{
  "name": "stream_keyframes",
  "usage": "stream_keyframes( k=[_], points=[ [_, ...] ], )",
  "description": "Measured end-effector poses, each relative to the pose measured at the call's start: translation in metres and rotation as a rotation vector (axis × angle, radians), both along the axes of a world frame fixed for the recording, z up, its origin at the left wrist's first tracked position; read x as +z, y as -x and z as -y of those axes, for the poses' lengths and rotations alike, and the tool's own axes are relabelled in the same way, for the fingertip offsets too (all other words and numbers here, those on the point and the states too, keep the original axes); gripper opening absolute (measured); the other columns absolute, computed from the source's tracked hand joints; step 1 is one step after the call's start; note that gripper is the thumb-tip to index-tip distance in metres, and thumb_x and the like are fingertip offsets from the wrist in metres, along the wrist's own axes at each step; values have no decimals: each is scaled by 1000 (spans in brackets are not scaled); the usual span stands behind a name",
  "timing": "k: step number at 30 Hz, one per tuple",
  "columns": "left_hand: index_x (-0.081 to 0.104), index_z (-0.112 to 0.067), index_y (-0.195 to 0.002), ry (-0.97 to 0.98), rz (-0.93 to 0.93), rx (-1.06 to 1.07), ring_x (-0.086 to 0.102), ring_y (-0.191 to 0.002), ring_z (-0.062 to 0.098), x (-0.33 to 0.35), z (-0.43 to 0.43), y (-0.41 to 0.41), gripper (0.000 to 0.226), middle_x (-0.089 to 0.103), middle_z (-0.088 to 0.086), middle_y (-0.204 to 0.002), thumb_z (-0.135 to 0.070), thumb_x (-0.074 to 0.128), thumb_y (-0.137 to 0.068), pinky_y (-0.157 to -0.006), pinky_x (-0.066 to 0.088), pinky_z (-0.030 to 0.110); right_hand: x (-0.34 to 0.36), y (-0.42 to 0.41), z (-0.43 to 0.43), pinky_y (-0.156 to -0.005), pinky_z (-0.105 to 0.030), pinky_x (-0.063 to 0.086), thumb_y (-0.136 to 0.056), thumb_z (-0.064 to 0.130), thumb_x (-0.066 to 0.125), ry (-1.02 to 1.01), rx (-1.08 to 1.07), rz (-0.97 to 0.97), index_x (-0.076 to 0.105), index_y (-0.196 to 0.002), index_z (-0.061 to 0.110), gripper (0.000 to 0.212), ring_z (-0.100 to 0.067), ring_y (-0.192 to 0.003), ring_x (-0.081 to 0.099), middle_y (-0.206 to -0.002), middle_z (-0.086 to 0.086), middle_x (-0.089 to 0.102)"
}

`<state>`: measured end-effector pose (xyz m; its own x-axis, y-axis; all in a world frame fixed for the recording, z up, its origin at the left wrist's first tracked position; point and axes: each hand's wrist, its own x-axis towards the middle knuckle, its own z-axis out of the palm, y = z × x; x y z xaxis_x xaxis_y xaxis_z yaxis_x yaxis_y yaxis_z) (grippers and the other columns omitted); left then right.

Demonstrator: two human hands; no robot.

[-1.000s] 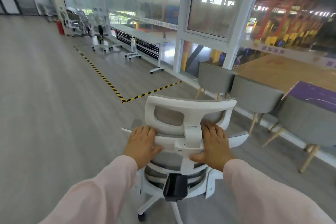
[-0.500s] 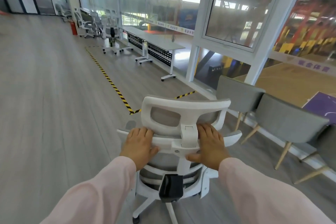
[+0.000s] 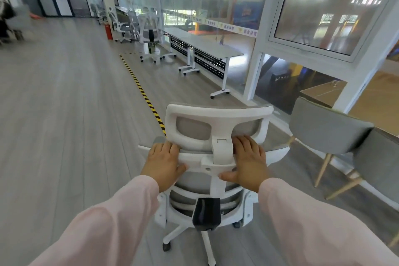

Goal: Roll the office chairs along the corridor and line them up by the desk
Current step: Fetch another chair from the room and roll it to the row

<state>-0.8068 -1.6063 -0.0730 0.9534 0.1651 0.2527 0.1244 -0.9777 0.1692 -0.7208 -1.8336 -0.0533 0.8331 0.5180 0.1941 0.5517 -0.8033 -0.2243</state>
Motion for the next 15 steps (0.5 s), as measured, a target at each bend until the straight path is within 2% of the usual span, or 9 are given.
stream_keyframes(
  k=[15],
  points=[
    [44, -21, -121, -3, -66, 139, 42, -109, 25, 7, -80, -289, 41, 47, 1, -118, -46, 48, -88, -99, 27, 32, 5, -329, -99, -116, -36, -1, -65, 66, 67, 54, 163, -18, 8, -149, 25, 111, -19, -144, 2, -154, 5, 12]
  ],
)
